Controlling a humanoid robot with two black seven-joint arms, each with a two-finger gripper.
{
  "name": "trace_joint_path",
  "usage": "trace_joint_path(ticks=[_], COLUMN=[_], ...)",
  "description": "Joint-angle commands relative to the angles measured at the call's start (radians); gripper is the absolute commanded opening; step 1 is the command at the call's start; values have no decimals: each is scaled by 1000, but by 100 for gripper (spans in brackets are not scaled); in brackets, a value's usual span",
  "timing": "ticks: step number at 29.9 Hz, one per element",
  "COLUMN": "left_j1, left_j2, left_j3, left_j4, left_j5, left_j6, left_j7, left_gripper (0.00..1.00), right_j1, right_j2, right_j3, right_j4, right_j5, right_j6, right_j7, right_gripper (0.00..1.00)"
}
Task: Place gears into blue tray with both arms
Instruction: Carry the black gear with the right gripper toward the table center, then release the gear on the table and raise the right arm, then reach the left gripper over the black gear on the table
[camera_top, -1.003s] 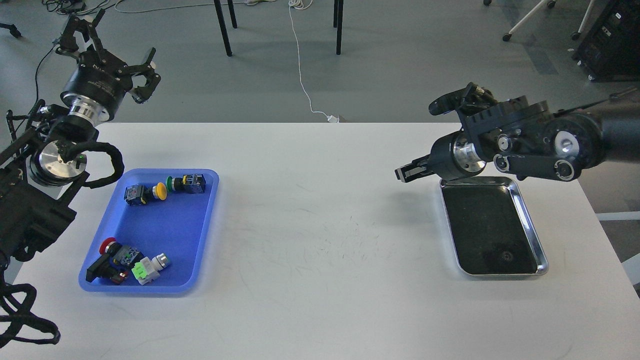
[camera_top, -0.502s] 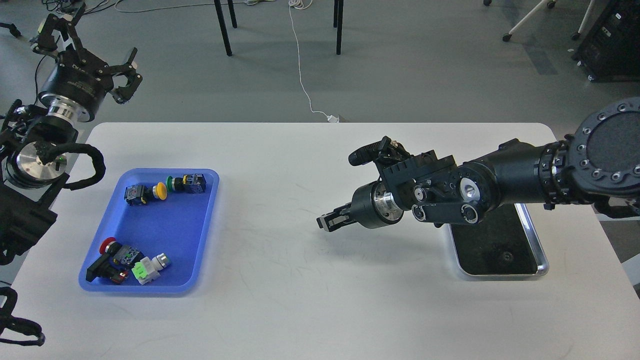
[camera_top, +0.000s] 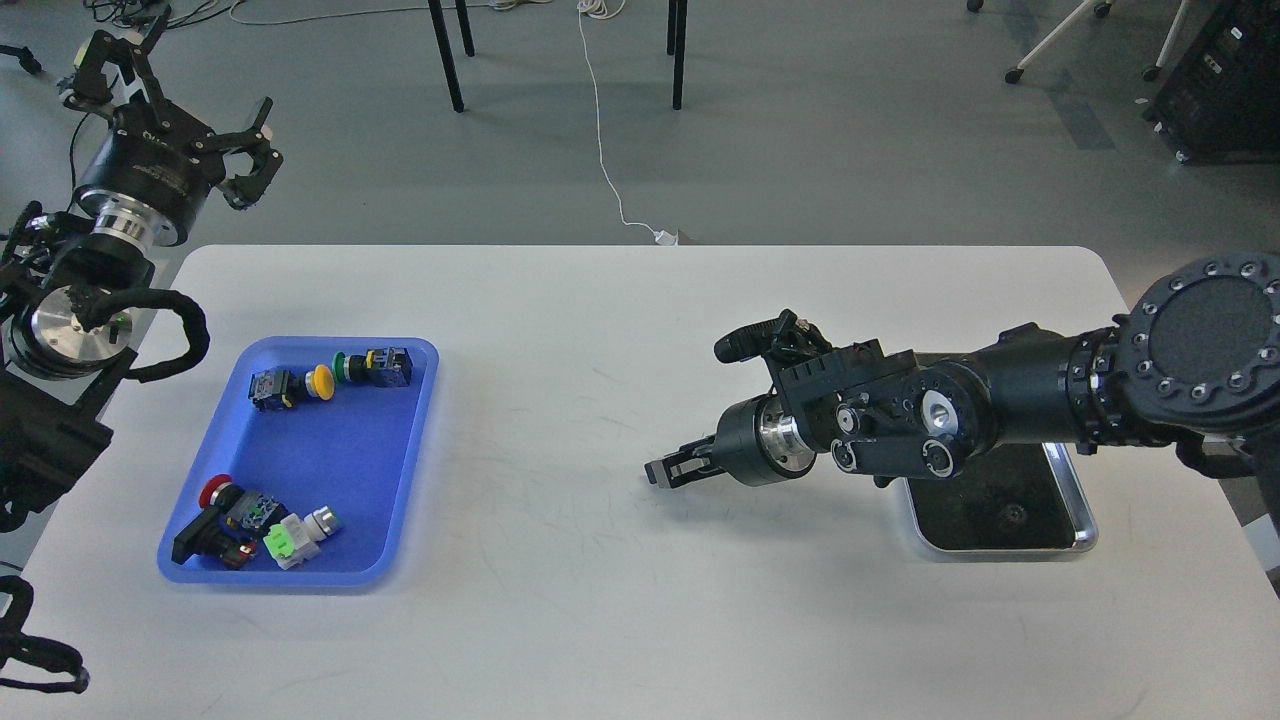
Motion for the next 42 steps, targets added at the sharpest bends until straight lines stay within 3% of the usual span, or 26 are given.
trace_joint_path(ticks=[1, 2, 6, 14, 18, 26, 30, 34, 39, 42], left_j1=[-3, -3, -12, -87, -152, -245, -233, -232, -203, -195], left_j2=[0, 0, 1, 20, 29, 44, 6, -13, -37, -66], left_j3=[27, 41, 68, 197, 243, 332, 355, 471, 609, 666], left_j4=[-3, -6, -11, -67, -168, -409, -520, -649, -730, -723], left_j5=[2, 2, 4, 198, 326, 799, 1101, 1376, 1716, 1904], left_j6=[3, 3, 5, -29, -23, -17, -32, -21, 93, 155], left_j7=[1, 1, 3, 4, 14, 15, 12, 12, 14, 15], left_gripper=[98, 98, 98, 98, 98, 98, 98, 98, 97, 95], right_j1=[2, 5, 27, -23, -169, -487, -617, -751, -907, -1004], right_j2=[0, 0, 0, -345, -494, -583, -606, -640, -653, -653], right_j3=[38, 55, 107, 492, 783, 1302, 1469, 1575, 1732, 1776], right_j4=[-6, -6, -7, -18, -21, -17, -12, 40, 83, 85], right_j5=[28, 41, 71, 72, 72, 126, 271, 400, 419, 419], right_j6=[-2, -2, -2, 8, 13, 13, 39, 84, 108, 192], right_j7=[-1, -4, -7, -1, -1, -3, -7, -6, -4, -4], right_gripper=[63, 70, 80, 94, 96, 97, 97, 97, 98, 98])
